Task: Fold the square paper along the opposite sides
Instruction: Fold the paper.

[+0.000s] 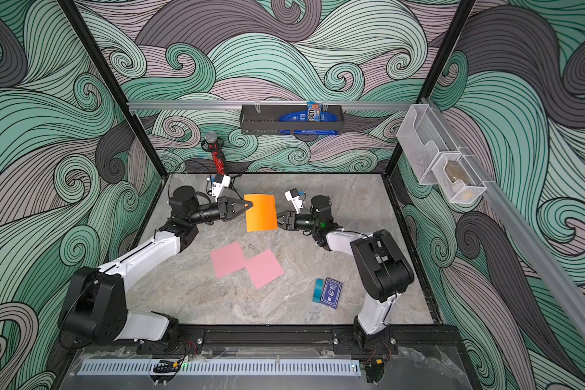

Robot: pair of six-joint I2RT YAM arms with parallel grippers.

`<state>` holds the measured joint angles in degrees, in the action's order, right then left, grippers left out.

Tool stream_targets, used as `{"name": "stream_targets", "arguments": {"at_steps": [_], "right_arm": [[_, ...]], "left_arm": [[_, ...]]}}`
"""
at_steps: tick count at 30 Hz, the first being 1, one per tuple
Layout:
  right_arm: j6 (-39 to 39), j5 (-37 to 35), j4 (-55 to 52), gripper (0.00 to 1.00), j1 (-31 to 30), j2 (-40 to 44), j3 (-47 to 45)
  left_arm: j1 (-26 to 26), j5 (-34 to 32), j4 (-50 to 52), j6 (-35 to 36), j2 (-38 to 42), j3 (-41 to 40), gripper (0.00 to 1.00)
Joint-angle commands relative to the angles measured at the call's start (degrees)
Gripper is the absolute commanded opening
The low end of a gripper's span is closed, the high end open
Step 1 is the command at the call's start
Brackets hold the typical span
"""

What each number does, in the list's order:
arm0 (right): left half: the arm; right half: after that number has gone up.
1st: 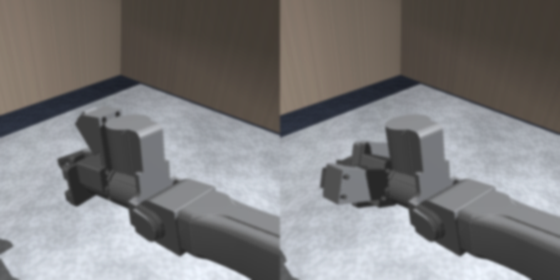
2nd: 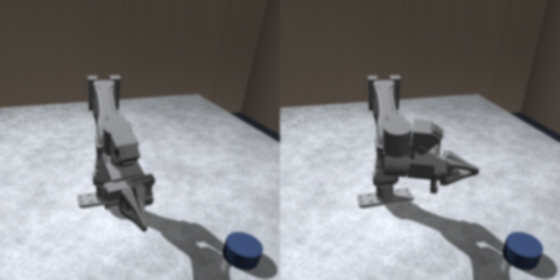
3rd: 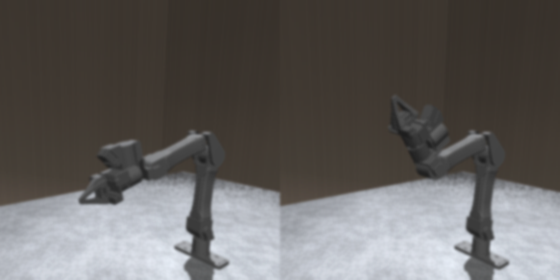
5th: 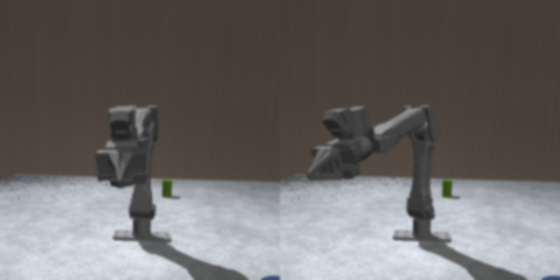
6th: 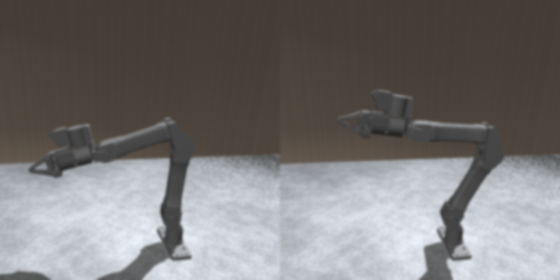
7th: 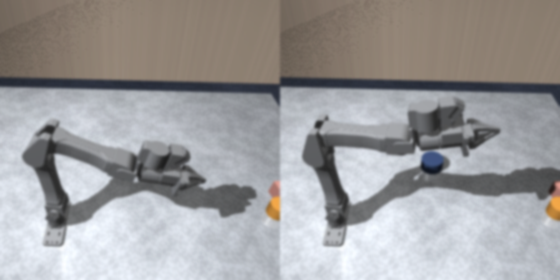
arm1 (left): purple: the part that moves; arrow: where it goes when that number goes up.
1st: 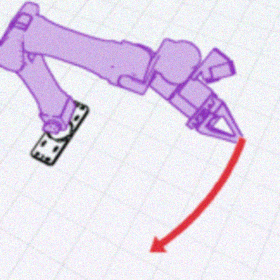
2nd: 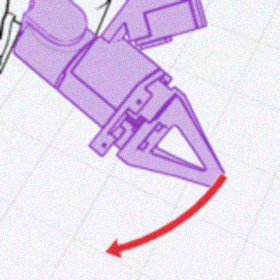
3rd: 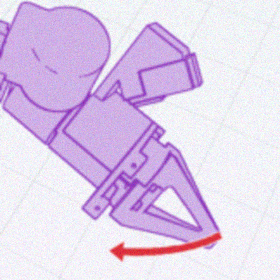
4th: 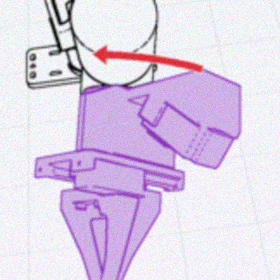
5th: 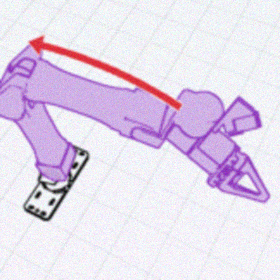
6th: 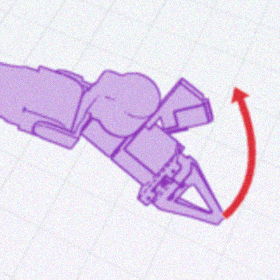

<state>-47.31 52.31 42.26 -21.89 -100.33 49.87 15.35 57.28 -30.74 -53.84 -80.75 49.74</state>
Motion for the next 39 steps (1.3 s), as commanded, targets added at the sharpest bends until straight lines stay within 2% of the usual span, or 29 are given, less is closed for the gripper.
{"name": "stream_targets", "arguments": {"at_steps": [1,14,18,24,28,39], "right_arm": [[-3.85,2.6,6.3,0.43,0.29,2.67,-1.3],[-5.01,2.75,5.72,0.41,2.03,9.89,-4.4],[-7.36,2.1,9.28,0.43,1.86,11.55,-5.95],[-15.61,1.92,20.4,0.54,0.69,11.35,-7.91],[-15.15,1.22,19.33,0.62,-0.92,10.77,-6.75],[-11.54,0.98,13.15,0.73,-3.83,8.97,-2.78]], "left_arm": [[-0.74,0.6,-2.31,0.2,-0.37,-0.34,0.0],[-1.56,-0.39,-1.25,1.99,-2.87,-0.71,0.0],[-1.56,-0.5,-1.3,2.08,-2.94,-0.78,0.0],[-1.55,-0.49,-1.38,2.08,-3.24,-0.87,0.0],[-1.52,-0.39,-1.5,2.08,-3.14,-1.12,0.0],[-1.56,-0.41,-1.31,2.52,-2.53,-1.33,0.0]]}}
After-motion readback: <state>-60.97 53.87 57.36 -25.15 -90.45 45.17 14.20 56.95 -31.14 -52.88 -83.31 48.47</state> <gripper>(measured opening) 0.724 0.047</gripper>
